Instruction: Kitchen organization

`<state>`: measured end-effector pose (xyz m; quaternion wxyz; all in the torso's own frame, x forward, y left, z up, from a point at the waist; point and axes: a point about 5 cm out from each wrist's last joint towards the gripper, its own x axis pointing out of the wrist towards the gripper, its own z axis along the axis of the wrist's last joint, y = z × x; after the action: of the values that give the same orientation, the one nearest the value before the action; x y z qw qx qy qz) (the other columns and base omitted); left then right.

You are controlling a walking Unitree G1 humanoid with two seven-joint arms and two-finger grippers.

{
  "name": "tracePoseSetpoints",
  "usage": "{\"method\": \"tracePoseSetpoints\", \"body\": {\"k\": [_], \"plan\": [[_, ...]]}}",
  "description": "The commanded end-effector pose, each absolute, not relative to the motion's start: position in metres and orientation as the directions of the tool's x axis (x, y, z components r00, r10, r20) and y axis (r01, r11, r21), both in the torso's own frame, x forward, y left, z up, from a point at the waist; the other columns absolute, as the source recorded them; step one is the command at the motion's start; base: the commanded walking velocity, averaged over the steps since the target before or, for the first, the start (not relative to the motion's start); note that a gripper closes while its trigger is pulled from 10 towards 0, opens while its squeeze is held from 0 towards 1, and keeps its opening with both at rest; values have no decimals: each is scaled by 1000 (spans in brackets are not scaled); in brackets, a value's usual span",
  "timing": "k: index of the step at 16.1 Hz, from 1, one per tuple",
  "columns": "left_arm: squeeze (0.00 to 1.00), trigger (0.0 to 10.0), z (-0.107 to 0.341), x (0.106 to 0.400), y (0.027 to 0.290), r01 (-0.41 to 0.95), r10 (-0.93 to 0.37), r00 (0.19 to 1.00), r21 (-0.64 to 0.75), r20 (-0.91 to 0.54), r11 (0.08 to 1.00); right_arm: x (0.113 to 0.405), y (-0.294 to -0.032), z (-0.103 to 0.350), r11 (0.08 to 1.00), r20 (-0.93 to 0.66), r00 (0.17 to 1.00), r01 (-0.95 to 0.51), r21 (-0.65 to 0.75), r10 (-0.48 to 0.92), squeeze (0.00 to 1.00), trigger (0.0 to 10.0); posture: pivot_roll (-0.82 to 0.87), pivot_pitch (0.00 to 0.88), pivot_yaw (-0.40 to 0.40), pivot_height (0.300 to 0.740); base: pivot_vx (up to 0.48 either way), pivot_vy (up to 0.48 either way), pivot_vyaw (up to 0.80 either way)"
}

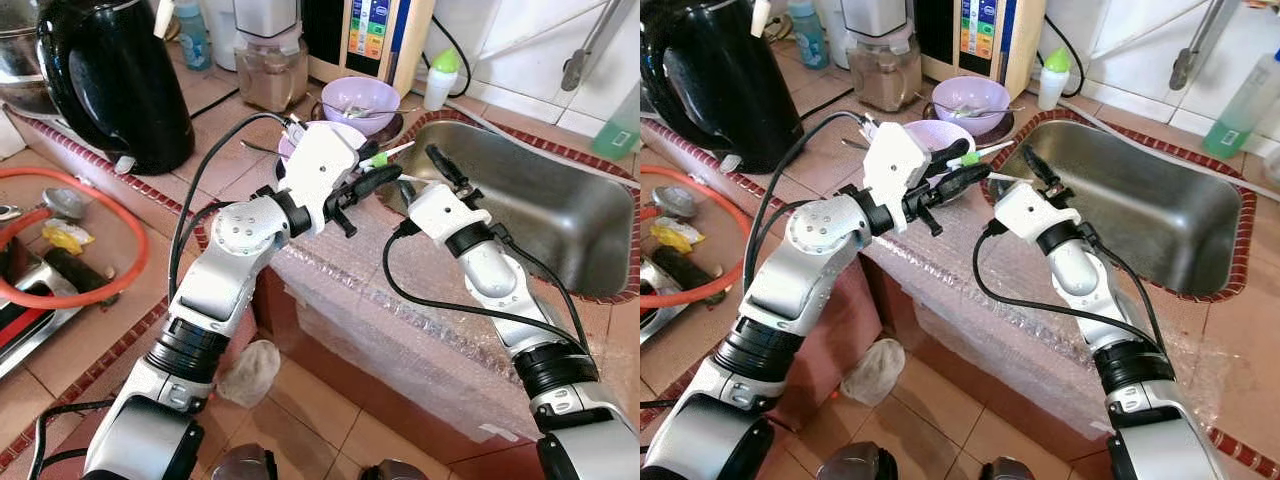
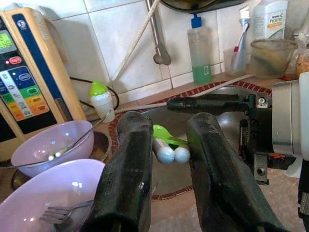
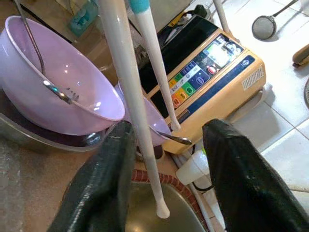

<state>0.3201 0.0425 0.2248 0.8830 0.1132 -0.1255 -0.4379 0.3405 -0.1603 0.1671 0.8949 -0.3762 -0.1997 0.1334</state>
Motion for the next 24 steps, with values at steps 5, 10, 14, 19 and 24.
{"method": "tracePoseSetpoints", "body": {"k": [5, 10, 14, 19, 24], "plan": [[0, 3490, 225, 320, 40, 744, -806, 578, 321, 130, 586, 342, -167, 167, 709, 259, 895, -85, -700, 364, 0, 0, -10, 0, 3, 740, 0, 0, 0], [0, 3490, 224, 318, 37, 751, -809, 571, 312, 135, 582, 341, -165, 164, 718, 255, 893, -102, -688, 372, 0, 0, -9, 0, 0, 740, 0, 0, 0], [0, 4471, 222, 318, 38, 747, -806, 577, 312, 134, 587, 341, -165, 165, 726, 259, 892, -103, -680, 369, 0, 0, -10, 0, 0, 740, 0, 0, 0], [0, 10000, 219, 318, 37, 738, -801, 584, 325, 130, 591, 341, -167, 165, 726, 265, 893, -94, -681, 364, 0, 0, -11, 0, 0, 740, 0, 0, 0], [1000, 10000, 217, 313, 46, 688, -742, 633, 278, 222, 670, 340, -174, 163, 723, 266, 906, -62, -688, 330, 0, 0, -15, 0, 4, 740, 0, 0, 0]]}}
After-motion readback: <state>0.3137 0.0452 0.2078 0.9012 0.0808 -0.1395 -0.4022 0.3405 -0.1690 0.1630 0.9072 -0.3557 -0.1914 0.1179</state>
